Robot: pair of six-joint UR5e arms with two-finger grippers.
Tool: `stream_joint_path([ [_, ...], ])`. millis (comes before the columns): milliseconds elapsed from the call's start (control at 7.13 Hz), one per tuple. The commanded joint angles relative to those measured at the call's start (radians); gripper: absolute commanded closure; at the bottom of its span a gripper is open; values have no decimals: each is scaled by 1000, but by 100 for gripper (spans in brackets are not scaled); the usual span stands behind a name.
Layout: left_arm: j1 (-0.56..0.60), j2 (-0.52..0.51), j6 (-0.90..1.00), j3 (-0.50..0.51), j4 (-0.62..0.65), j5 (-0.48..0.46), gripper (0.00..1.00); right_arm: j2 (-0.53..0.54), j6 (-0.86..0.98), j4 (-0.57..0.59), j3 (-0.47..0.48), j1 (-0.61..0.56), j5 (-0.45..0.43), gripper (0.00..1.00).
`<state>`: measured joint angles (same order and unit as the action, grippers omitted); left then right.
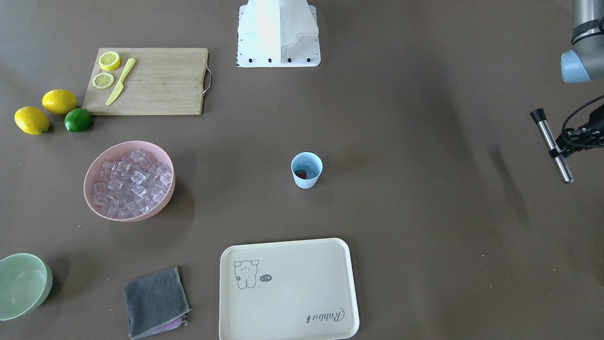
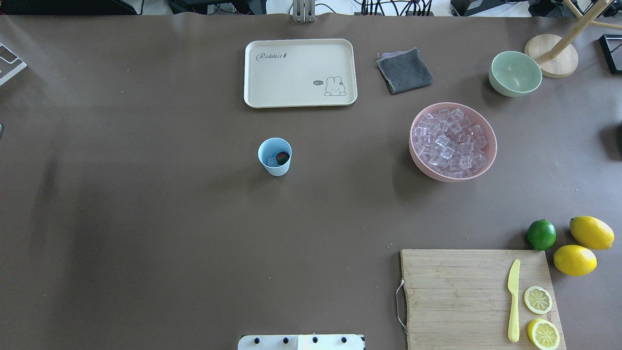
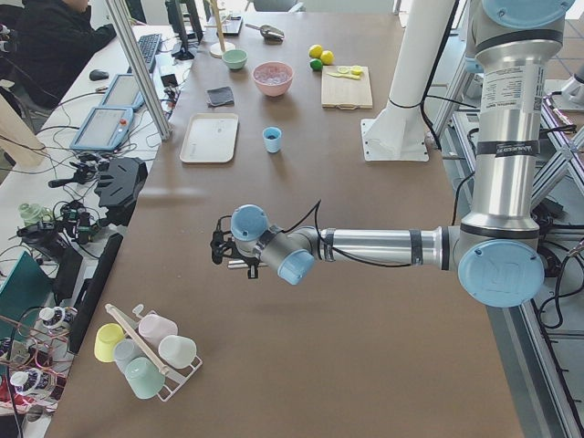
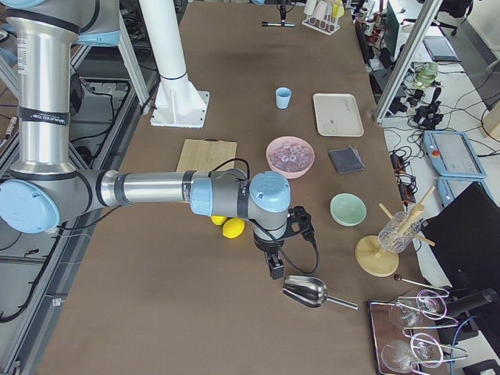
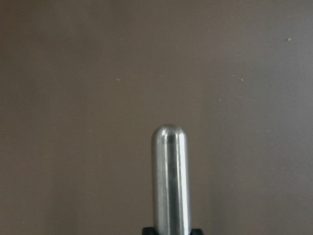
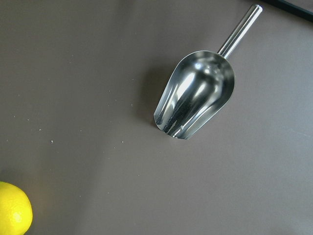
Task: Mash ice and strawberries in cup
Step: 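Lay the muddler down on the table with the left gripper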
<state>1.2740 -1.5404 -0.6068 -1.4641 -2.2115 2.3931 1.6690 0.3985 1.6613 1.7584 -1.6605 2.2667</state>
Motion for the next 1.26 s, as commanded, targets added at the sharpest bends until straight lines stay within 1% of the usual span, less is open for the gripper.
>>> stream_joint_path([
  [0, -18, 3, 44, 16, 3, -17, 100, 3, 0, 0, 1, -1, -1, 1],
  [140, -39, 2, 60, 11, -3, -25, 7, 3, 0, 0, 0, 1, -9, 1],
  [280, -47, 0, 82, 11, -4, -32, 1, 2, 0, 0, -5, 1, -12, 1],
  [561, -35, -9, 90, 10, 3, -44, 1, 2, 0, 0, -4, -1, -12, 1],
  [701, -4, -21, 88, -5, 7, -49, 1, 2, 0, 0, -4, -1, -12, 1],
  [841, 77, -64, 88, -24, 36, -43, 1, 0, 0, 1, -1, -1, -12, 1],
  [982, 126, -101, 91, -50, 96, -19, 1, 0, -1, 0, 3, -1, -12, 1],
  [1122, 180, -148, 176, -80, 269, 12, 1, 0, 0, 0, 3, -1, -12, 1],
])
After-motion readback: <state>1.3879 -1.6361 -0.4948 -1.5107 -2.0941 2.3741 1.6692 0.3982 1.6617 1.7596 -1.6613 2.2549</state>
